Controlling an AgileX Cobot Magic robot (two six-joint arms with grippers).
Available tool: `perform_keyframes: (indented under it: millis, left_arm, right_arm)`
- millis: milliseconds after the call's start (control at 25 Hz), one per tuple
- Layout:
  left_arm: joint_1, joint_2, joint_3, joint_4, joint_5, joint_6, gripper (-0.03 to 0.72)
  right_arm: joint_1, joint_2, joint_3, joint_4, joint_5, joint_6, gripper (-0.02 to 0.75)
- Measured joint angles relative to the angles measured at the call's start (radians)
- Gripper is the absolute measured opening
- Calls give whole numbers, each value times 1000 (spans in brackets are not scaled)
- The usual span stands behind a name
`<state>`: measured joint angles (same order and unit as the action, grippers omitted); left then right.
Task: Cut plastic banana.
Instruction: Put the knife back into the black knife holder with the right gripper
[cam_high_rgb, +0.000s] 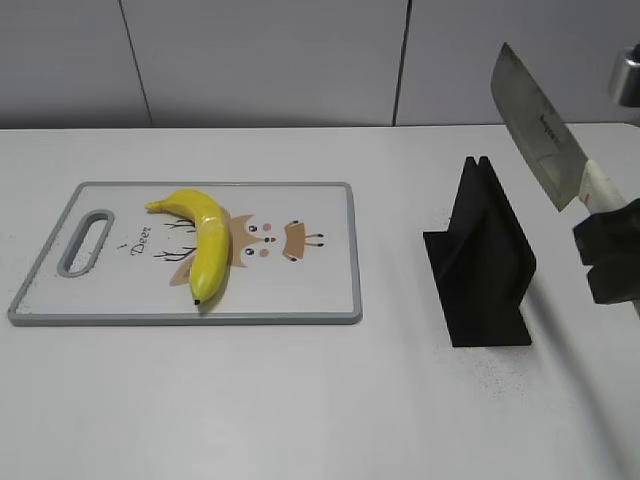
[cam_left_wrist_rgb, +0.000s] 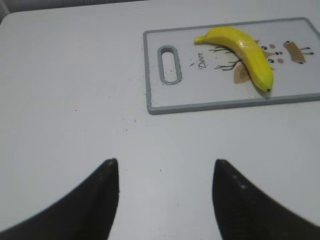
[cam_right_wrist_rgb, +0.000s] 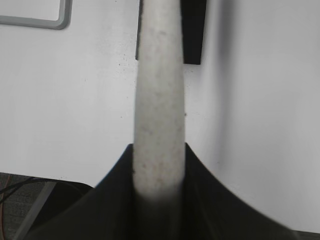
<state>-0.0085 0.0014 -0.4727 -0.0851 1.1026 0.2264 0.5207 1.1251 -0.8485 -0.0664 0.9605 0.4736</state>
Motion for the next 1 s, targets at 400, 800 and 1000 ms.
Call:
perform_keyframes:
  millis: [400,800,1000]
  left_arm:
    - [-13,-7,4,1,-16,-13,579]
    - [-19,-7,4,1,-17,-15,573]
    - [-19,-7,4,1,-17,-16,549]
  right_arm:
    - [0,33,36,-12,-97,30,160]
    - [0,172,36,-90,-139,75,160]
    - [0,192,36,-129,-169,115,160]
